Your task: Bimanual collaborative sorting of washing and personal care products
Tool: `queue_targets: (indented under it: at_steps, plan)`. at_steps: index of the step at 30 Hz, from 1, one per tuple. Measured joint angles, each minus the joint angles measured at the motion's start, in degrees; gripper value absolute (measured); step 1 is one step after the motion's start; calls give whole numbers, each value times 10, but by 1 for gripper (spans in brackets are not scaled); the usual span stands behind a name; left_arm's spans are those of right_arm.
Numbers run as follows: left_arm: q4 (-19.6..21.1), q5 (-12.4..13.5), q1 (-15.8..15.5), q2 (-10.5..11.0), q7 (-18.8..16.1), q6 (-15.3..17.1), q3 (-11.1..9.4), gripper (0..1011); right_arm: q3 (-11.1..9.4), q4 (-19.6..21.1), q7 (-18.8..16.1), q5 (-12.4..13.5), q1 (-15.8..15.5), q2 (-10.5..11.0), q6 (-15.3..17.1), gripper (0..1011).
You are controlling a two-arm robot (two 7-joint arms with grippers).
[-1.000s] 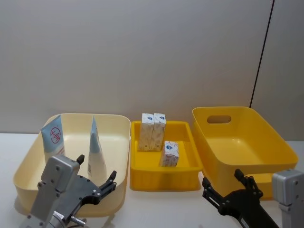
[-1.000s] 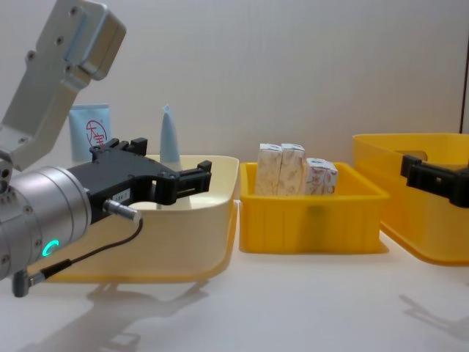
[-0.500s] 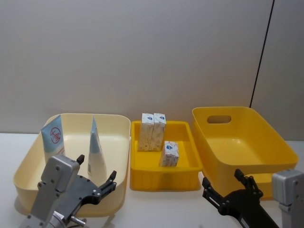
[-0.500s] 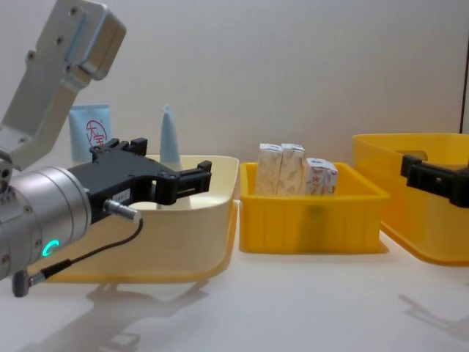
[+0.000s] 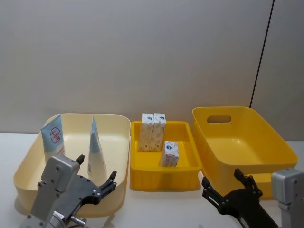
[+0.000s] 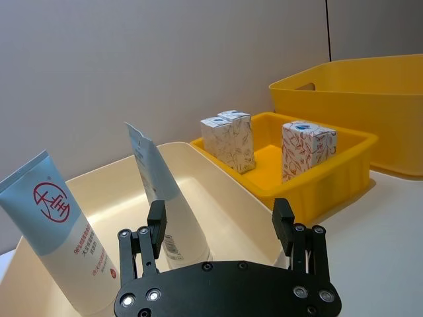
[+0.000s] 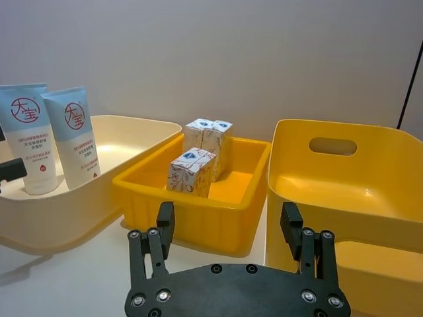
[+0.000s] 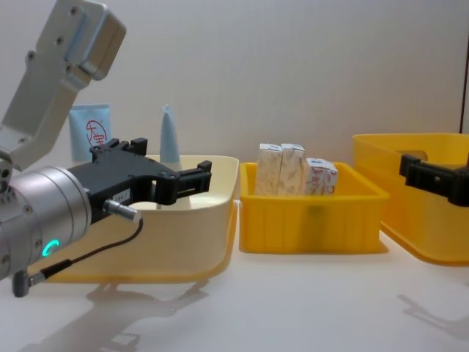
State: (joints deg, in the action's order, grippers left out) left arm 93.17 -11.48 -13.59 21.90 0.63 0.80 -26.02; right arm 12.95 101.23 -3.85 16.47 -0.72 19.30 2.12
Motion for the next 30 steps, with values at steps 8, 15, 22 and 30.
queue_targets:
  at_steps: [8,15,22,30]
  plan:
    - [0,0,0,0,0,0,0,1002,7,8,0,-2,31,-5,51,998]
    - [0,0,0,0,0,0,0,1002,15,13,5,-3,84,-18,122,999]
    - [0,0,0,0,0,0,0,1002,23,12,11,-2,139,-35,208,999]
    - [0,0,0,0,0,0,0,1002,30,-4,18,5,198,-57,312,999]
